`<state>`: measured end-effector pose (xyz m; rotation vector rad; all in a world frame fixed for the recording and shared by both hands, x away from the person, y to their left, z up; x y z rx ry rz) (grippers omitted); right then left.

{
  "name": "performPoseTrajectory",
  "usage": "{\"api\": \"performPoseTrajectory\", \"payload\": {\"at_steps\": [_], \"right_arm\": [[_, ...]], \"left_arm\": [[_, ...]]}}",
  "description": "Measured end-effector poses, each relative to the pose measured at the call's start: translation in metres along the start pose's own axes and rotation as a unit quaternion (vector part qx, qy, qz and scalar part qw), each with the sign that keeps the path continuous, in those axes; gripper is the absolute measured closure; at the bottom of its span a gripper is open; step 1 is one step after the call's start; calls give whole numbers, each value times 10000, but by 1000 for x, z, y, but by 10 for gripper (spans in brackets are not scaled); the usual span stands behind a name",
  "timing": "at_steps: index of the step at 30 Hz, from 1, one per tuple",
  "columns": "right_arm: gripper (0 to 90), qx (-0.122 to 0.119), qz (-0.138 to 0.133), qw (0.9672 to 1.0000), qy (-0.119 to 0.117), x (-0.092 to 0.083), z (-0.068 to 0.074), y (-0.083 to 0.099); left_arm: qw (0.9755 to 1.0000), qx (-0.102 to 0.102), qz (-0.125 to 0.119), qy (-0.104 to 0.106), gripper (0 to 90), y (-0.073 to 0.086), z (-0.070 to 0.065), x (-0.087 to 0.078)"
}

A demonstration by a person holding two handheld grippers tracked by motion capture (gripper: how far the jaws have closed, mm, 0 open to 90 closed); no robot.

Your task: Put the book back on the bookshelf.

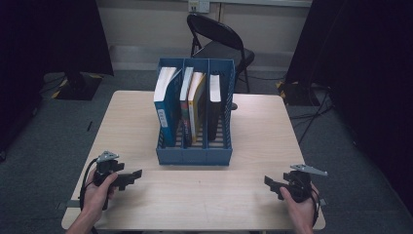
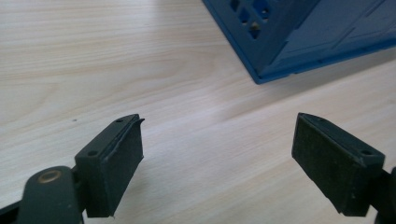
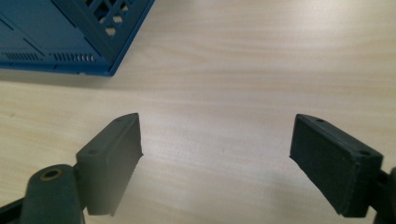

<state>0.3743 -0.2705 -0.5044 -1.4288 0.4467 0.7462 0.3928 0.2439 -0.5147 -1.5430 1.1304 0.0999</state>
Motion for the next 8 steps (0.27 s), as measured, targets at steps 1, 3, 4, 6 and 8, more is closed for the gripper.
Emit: {"api": "performPoseTrajectory", "payload": {"at_steps": [1,3,4,6,8], "right_arm": [[152,-19,8,10000,46,1,-1,1],[164,-105,103,9998,145,5,-4,2],[170,-132,150,9995,230,7,-5,3],[152,-109,209,9995,229,9,-8,3],[147,-91,184,9993,308,9,-10,2]], "left_arm": [[10000,12,50,9,162,1,0,0],[9998,73,112,-119,162,2,1,0],[9997,75,184,-123,162,3,1,1],[9996,51,262,-127,162,5,2,2],[9995,50,278,-156,162,6,2,2]]}}
Point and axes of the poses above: each handheld gripper's, and its own axes: x roughly forward along the jaws, y roughly out of its underside, z roughly to its left, the point moved 7 cm from there along x, roughly forward along the jaws, and after that the axes turned 9 degrees about y, right-handed, at the moved point
